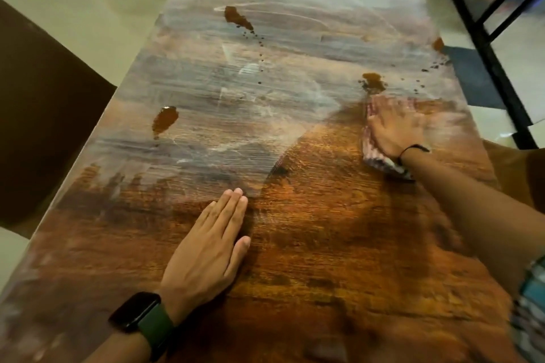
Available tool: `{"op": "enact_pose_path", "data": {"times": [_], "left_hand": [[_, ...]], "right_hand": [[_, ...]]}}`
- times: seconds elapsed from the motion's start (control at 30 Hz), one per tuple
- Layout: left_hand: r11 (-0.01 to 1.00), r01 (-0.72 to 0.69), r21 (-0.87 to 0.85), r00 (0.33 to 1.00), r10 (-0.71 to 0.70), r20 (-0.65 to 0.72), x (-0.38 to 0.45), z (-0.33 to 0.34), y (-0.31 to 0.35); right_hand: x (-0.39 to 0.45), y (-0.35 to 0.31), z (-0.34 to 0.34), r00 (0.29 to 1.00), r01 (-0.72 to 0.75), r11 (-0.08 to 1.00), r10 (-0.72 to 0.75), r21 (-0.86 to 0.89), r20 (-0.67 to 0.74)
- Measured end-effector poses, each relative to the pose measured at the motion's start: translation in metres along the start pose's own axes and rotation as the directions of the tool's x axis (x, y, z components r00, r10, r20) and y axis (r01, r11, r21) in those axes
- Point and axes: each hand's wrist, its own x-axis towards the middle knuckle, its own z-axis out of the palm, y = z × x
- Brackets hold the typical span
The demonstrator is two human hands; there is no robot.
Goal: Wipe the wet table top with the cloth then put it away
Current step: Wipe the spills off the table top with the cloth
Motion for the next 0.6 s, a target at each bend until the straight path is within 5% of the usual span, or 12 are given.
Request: {"op": "enact_pose_path", "data": {"times": [0.1,0.17,0.33,0.47,0.6], "left_hand": [[1.0,-0.006,0.013,1.0,0.006,-0.026,0.002,0.002,0.001],[1.0,-0.004,0.015,0.999,0.005,-0.035,0.001,0.003,0.001],[0.994,-0.005,-0.105,0.997,-0.003,-0.078,0.0,-0.002,0.004],[0.921,0.146,-0.362,0.964,-0.214,-0.155,0.001,-0.013,0.0],[0.899,0.294,-0.325,0.931,-0.346,-0.114,-0.014,-0.023,-0.019]], "right_hand": [[0.02,0.008,-0.005,0.954,-0.298,0.953,0.299,0.045,-0.005],[0.012,-0.018,-0.006,0.954,-0.301,0.952,0.301,0.051,0.012],[-0.049,-0.138,0.01,0.984,0.171,0.984,-0.168,-0.053,0.064],[-0.137,-0.214,0.024,0.832,0.548,0.833,-0.535,-0.075,0.145],[-0.201,-0.211,0.037,0.679,0.725,0.689,-0.714,-0.004,0.168]]}}
